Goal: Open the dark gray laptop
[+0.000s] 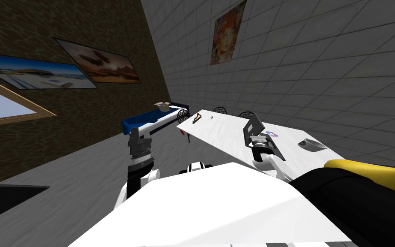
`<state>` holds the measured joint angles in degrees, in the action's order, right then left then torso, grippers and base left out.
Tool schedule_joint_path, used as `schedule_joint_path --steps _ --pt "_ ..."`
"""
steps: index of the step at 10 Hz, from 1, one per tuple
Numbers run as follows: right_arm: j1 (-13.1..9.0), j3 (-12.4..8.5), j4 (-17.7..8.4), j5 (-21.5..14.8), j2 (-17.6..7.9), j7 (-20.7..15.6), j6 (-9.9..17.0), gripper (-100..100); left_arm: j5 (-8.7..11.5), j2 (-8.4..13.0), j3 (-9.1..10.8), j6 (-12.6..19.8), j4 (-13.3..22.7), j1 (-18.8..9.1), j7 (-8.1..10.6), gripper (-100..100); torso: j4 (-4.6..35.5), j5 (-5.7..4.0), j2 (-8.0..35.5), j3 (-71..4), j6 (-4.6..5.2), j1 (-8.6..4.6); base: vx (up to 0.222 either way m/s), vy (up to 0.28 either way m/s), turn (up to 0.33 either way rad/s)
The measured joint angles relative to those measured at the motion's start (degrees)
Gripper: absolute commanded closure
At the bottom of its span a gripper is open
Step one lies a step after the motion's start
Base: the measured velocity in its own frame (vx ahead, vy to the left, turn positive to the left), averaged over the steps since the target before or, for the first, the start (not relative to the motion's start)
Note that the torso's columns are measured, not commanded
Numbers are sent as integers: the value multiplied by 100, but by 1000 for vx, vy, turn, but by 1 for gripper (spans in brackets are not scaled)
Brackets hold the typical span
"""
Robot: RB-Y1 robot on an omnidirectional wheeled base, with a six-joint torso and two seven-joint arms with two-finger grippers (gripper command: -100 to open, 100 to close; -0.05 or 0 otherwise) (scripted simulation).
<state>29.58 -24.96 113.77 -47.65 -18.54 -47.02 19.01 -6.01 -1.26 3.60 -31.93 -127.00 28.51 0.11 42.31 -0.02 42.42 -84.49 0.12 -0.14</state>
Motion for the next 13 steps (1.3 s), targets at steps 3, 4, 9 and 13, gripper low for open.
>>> schedule_joint_path --steps 3,4,9,13 --pt "-287 -28 -117 256 97 325 -92 100 0 0 0 0 0 0 0 0 -5 2 -13 -8 -4 16 -74 -56 -38" --pt "-370 -49 -168 324 131 425 -144 100 0 0 0 0 0 0 0 0 -4 4 -15 -9 -4 16 -24 -20 0" --pt "-780 -143 -506 503 487 854 -660 100 0 0 0 0 0 1 0 0 -14 -27 -16 -6 13 -44 -23 -40 -101" --pt "-1160 -227 -810 667 786 1230 -1100 100 0 0 0 0 0 1 0 0 -30 -49 -23 -7 28 -59 -24 -47 -87"
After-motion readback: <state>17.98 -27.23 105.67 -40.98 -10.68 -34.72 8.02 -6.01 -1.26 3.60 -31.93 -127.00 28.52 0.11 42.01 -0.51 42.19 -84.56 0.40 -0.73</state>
